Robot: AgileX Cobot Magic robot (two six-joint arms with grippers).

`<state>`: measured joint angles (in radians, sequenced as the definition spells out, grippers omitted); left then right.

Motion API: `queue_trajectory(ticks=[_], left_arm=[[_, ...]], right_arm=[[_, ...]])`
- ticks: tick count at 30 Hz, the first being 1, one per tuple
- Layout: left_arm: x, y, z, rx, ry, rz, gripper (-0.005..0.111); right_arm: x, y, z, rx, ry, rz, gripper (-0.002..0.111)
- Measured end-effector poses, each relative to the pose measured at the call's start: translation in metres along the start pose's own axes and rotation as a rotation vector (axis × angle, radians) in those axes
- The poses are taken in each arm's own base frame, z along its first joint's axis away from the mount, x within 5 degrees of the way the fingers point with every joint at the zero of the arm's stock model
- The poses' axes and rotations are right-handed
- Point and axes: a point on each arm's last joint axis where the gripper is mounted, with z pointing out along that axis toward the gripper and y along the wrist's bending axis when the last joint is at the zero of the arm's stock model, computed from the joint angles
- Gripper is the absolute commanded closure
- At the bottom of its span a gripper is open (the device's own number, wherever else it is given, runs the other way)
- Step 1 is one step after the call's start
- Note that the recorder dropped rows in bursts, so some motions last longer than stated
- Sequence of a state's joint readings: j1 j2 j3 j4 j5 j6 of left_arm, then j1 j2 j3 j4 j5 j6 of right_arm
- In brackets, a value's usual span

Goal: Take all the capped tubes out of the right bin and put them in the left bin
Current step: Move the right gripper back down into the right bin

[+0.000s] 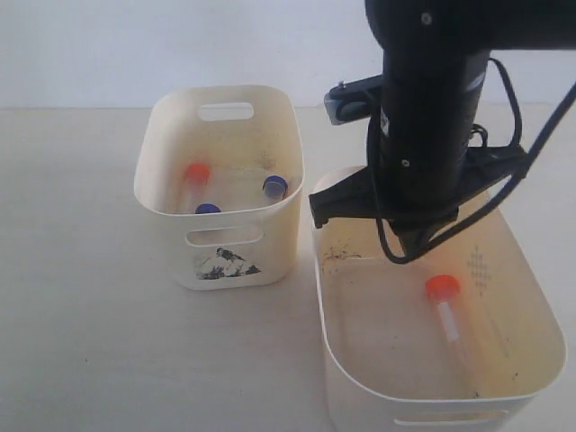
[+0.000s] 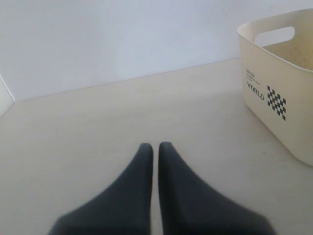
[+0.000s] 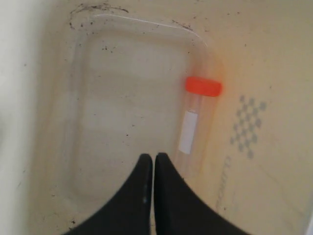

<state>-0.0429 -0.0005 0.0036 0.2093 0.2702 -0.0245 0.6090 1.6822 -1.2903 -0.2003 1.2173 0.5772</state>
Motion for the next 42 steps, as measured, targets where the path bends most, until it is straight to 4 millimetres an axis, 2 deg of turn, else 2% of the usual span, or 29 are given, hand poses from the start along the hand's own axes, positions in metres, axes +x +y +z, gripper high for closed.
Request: queue_trajectory(ticks=[10,24,42], left_arm=[[0.0,0.0,0.0,0.0,0.0,0.0,0.102],[0.0,0.0,0.0,0.0,0.0,0.0,0.102],[0.0,0.0,0.0,0.0,0.0,0.0,0.102]], right_arm=[[-0.005,0.01,0.028,0.033,0.078,-0.012,0.107],[0.012,0.001,0.051,0.119,0.145,0.005,0.107],[0.02,0.008,0.058,0.122,0.181,0.08,0.107]])
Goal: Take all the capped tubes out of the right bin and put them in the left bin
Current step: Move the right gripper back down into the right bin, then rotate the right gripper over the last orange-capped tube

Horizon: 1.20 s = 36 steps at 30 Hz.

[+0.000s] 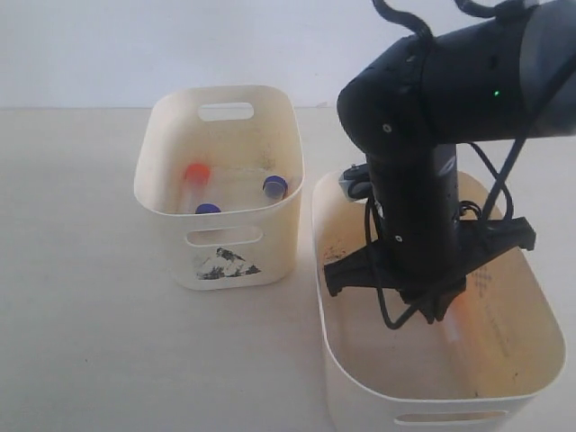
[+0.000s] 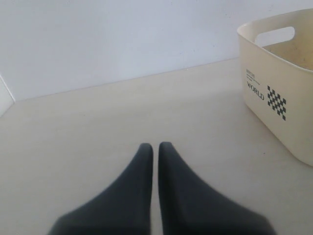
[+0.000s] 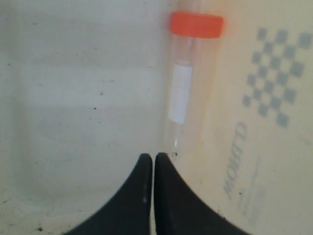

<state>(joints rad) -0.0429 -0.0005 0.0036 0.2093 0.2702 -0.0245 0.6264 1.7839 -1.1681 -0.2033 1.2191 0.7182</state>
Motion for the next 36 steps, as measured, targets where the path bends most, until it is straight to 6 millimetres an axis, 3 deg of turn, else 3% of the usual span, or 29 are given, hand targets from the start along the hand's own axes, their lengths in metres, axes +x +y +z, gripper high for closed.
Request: queue_trajectory(ticks=[9,30,36], left_arm=[[0.0,0.0,0.0,0.0,0.0,0.0,0.102],[0.0,0.0,0.0,0.0,0.0,0.0,0.102],[0.0,0.0,0.0,0.0,0.0,0.0,0.102]], right_arm=[[-0.007,0.008,0.027,0.076,0.05,-0.03,0.107],[-0.011,0.01,0.028,0.057,0.006,-0.038,0.107],[-0.012,0.014,0.038,0.081,0.038,-0.048,0.107]])
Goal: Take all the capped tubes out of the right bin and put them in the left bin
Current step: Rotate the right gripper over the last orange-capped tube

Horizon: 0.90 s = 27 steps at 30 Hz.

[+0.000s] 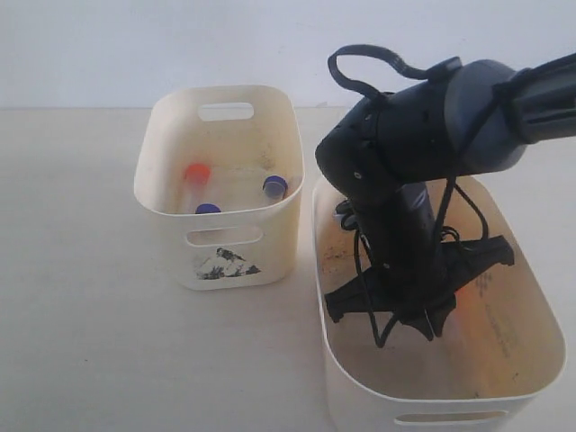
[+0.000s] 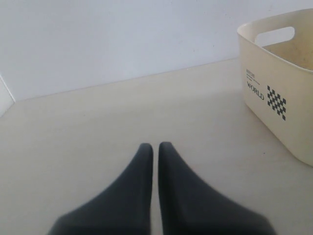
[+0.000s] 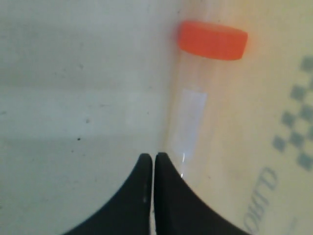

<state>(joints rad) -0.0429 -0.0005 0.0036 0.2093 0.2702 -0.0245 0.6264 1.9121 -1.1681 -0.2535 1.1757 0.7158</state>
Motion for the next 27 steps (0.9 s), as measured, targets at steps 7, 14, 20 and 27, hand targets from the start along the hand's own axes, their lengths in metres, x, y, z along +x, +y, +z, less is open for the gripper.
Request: queue_trajectory(ticks=[7,14,20,27], left_arm=[[0.0,0.0,0.0,0.0,0.0,0.0,0.102],[0.0,0.0,0.0,0.0,0.0,0.0,0.102],[0.0,0.0,0.0,0.0,0.0,0.0,0.102],[0.0,0.0,0.0,0.0,0.0,0.0,0.102]], right_arm=[[-0.001,-0.001,0.003,0.029,0.008,-0.032,0.107],[0.001,-0.002,0.003,0.044,0.024,-0.079,0.051],[0.0,-0.002,0.003,0.04,0.019,-0.044,0.003],[-0.002,0.003,0.015,0.068,0.042,-0.018,0.003]])
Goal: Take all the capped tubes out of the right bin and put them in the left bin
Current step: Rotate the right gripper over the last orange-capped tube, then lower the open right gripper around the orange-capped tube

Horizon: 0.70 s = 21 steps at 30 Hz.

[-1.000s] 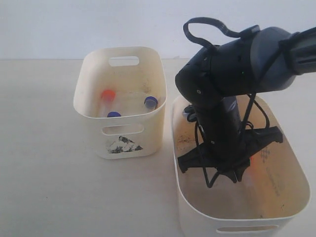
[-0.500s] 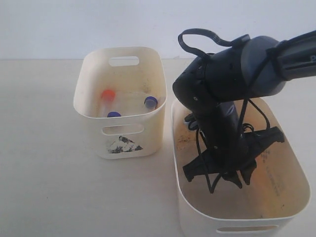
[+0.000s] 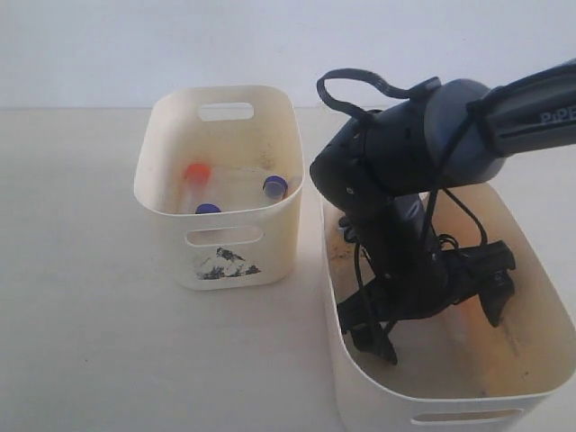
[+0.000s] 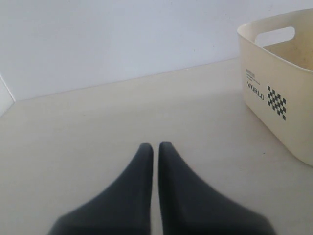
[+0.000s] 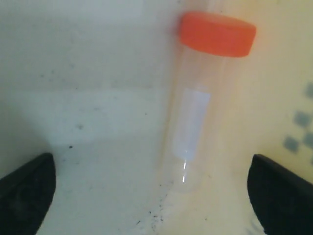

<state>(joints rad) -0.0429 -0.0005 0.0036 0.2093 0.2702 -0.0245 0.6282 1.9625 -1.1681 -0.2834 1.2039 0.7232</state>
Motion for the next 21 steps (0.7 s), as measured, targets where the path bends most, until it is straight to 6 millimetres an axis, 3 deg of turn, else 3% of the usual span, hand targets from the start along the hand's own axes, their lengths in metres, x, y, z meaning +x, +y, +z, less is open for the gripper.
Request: queue_trajectory(ticks=[21], left_arm=[[0.0,0.0,0.0,0.0,0.0,0.0,0.102]], right_arm=[[-0.004,0.0072,0.0025,-0.056,-0.014,-0.022,0.003]])
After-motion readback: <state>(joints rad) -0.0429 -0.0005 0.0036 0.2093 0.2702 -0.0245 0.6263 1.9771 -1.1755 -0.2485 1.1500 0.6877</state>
